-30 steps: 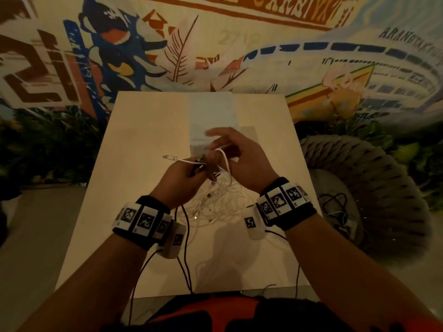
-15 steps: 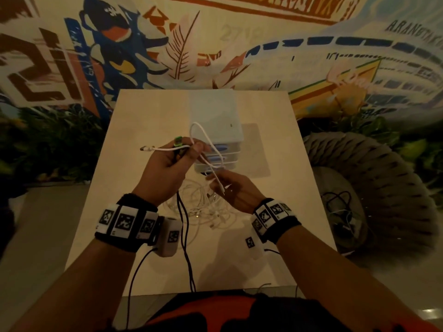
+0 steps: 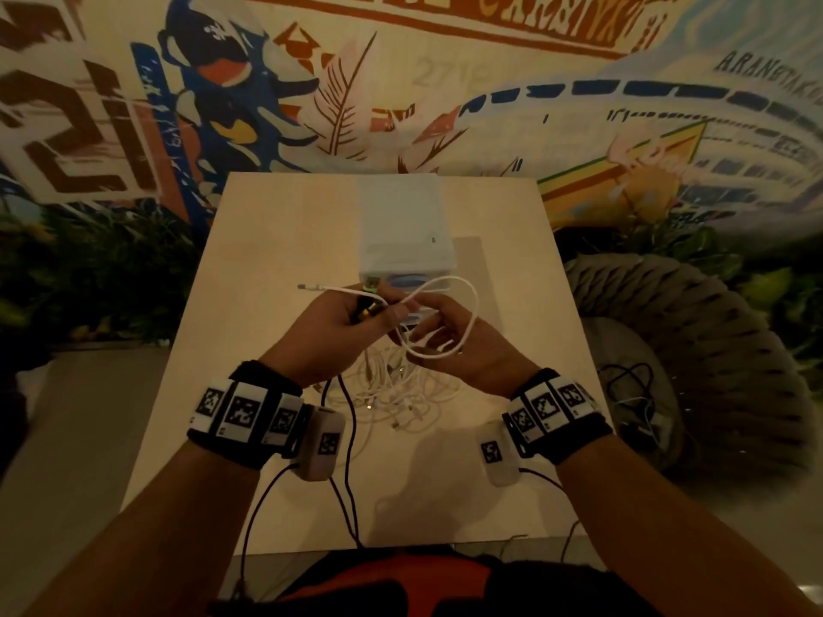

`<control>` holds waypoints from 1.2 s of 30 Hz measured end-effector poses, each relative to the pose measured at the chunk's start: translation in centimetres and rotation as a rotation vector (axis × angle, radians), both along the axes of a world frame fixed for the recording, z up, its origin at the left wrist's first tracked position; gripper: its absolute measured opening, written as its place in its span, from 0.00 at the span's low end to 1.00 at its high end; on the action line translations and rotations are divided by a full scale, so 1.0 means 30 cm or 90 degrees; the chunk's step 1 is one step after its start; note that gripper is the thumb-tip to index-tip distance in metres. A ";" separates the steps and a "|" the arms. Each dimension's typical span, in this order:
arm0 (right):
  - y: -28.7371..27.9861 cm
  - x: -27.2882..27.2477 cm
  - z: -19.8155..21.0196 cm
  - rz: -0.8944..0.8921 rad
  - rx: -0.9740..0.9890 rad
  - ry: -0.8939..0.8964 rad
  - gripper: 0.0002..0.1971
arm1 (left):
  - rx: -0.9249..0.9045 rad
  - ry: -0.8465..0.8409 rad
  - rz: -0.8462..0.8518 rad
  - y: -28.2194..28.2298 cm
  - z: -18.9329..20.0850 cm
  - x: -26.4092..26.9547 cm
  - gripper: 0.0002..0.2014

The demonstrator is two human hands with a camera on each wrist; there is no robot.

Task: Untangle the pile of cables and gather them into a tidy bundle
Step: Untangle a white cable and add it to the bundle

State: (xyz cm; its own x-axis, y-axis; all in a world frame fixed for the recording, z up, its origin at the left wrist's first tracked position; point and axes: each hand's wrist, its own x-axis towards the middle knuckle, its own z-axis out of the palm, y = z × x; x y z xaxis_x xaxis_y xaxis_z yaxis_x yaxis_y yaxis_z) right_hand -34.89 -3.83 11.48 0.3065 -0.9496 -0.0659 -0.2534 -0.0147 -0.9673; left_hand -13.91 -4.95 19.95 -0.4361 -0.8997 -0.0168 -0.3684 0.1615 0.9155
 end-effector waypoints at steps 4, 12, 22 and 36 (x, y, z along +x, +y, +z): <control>0.019 0.052 0.038 0.010 -0.096 -0.039 0.29 | 0.042 0.025 -0.041 0.016 -0.004 -0.038 0.07; 0.065 -0.052 -0.020 -0.089 -0.106 0.098 0.06 | 0.022 0.053 0.019 0.009 0.006 -0.011 0.11; 0.380 -0.370 -0.170 -0.176 0.010 0.249 0.07 | 0.113 0.232 0.219 -0.050 -0.049 0.094 0.15; 0.530 -0.234 -0.308 0.050 0.167 0.300 0.06 | 0.129 0.340 0.329 -0.032 -0.074 0.030 0.12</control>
State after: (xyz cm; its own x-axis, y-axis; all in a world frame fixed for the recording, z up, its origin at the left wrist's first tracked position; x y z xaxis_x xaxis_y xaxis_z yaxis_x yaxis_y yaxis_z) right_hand -41.90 12.07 2.25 0.2553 -0.8582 -0.4453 -0.6681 0.1764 -0.7229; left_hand -13.02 -5.92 17.74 0.0434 -0.9932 -0.1080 0.1485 -0.1005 0.9838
